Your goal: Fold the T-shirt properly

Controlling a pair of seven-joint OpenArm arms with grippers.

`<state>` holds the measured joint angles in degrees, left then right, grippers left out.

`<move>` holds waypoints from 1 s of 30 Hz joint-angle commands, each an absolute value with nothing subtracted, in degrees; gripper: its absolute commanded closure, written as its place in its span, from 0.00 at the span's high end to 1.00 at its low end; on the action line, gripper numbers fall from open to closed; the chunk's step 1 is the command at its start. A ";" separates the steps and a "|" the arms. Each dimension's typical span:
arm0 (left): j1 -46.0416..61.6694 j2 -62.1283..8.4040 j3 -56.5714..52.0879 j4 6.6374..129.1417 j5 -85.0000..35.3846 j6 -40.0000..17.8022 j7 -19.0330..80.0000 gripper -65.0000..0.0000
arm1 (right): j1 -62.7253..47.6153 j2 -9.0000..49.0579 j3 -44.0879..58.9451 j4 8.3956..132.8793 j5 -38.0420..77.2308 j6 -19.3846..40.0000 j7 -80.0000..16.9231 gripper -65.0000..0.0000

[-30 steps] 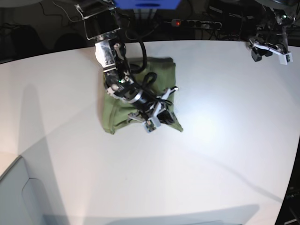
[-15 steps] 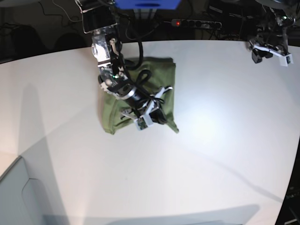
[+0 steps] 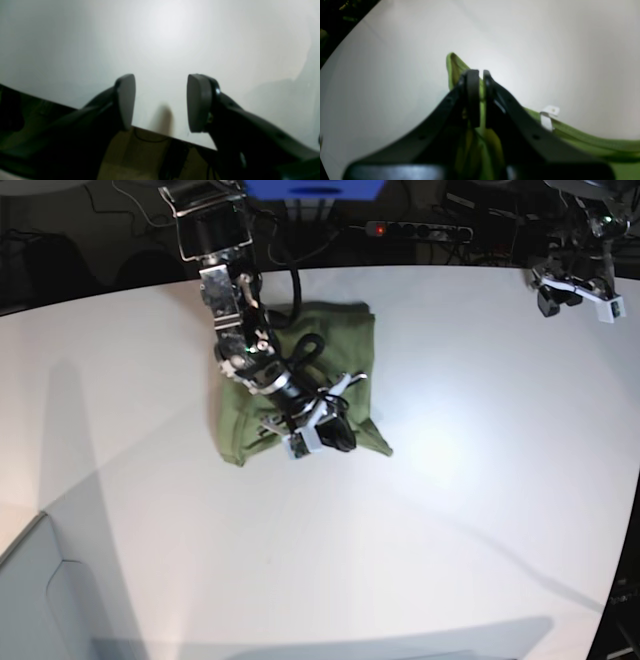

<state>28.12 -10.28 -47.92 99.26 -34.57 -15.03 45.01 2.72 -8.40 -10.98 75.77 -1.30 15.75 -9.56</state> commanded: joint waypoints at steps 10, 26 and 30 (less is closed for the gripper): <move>28.62 -11.03 -48.31 100.26 -35.12 -14.81 44.09 0.49 | 0.48 -6.90 -17.19 90.42 -0.57 15.69 -7.52 0.15; 28.70 -11.82 -48.40 100.00 -35.12 -14.81 44.09 0.49 | 14.37 -9.00 -26.24 73.10 -0.48 15.60 -17.19 0.00; 28.62 -11.65 -48.40 100.26 -35.12 -14.81 44.09 0.49 | 14.46 -9.00 -23.25 70.73 -0.57 15.52 -17.01 0.00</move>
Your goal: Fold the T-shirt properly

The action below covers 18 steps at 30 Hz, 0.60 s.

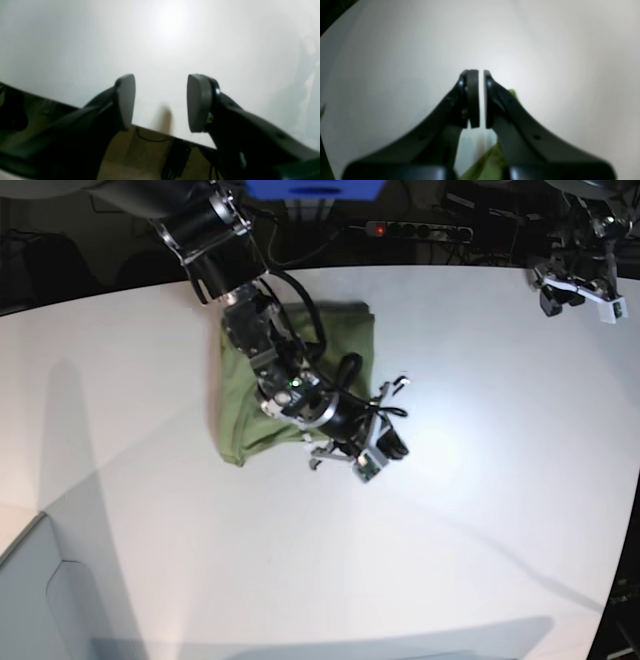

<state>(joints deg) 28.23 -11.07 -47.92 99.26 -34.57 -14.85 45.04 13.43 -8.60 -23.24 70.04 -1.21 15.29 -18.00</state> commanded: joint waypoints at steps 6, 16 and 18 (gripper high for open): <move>28.62 -11.74 -48.40 100.18 -35.12 -14.81 44.09 0.49 | 14.64 -9.00 -18.51 67.21 -0.57 15.60 -15.69 0.00; 28.62 -11.74 -48.40 100.26 -35.12 -14.81 44.09 0.49 | 14.73 -9.00 -15.34 60.35 -0.57 15.69 -8.92 0.00; 28.62 -11.74 -48.40 100.26 -35.12 -14.81 44.09 0.49 | 14.73 -9.00 -15.34 58.42 -0.57 15.69 -6.81 0.00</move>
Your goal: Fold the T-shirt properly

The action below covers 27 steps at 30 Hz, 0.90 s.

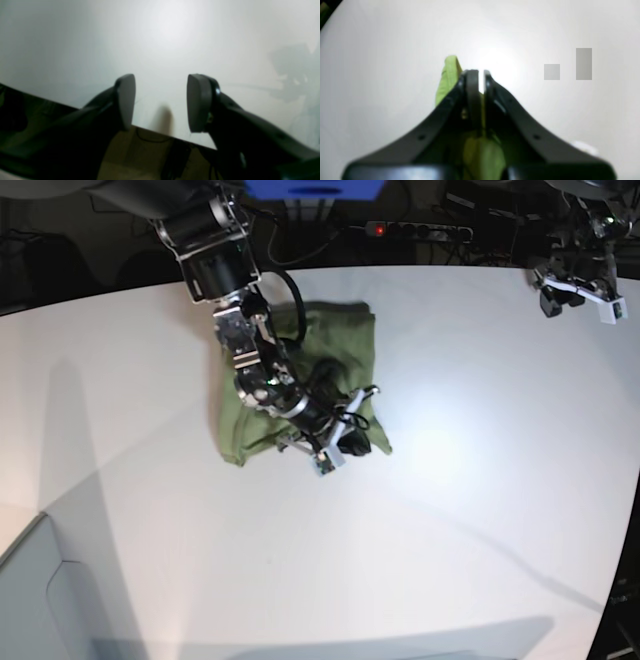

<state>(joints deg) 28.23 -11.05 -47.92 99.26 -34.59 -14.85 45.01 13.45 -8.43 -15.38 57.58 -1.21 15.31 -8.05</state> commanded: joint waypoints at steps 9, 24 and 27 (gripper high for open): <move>28.53 -11.82 -48.40 100.26 -35.12 -14.81 44.09 0.49 | 10.51 -7.08 -7.69 72.13 -0.48 15.60 -1.01 0.01; 29.85 -10.24 -53.49 109.58 -35.82 -15.43 45.49 0.49 | -19.03 -0.13 15.96 112.22 -0.13 15.96 -11.82 0.00; 30.73 -9.80 -58.15 111.43 -35.91 -15.60 50.59 0.49 | -28.35 -0.13 21.67 116.44 -0.13 16.04 -11.47 0.00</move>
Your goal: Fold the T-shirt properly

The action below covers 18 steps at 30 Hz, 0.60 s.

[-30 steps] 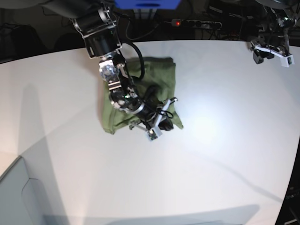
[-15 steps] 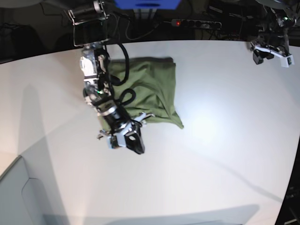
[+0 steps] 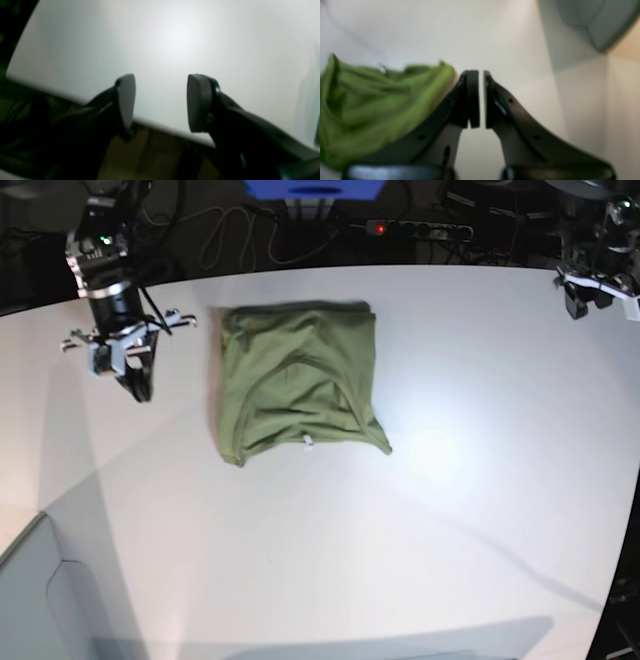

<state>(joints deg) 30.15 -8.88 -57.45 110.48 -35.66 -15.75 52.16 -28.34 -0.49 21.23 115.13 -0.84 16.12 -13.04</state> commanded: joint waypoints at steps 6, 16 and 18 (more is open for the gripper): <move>33.54 -6.99 -66.07 110.81 -35.91 -20.35 55.69 0.24 | -43.03 -2.24 31.69 116.79 5.41 16.04 -11.56 0.00; 39.87 -1.10 -59.56 100.97 -29.32 -23.34 50.33 0.00 | -52.44 3.03 27.38 97.98 6.46 15.69 -11.12 0.00; 38.29 -1.10 -55.43 94.90 -22.55 -23.34 45.41 0.00 | -49.80 5.85 23.60 89.45 6.55 15.60 -9.19 0.00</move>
<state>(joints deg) 37.60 -0.82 -55.00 93.86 -20.80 -23.38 45.52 -49.15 5.87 23.33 88.40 5.69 15.49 -10.83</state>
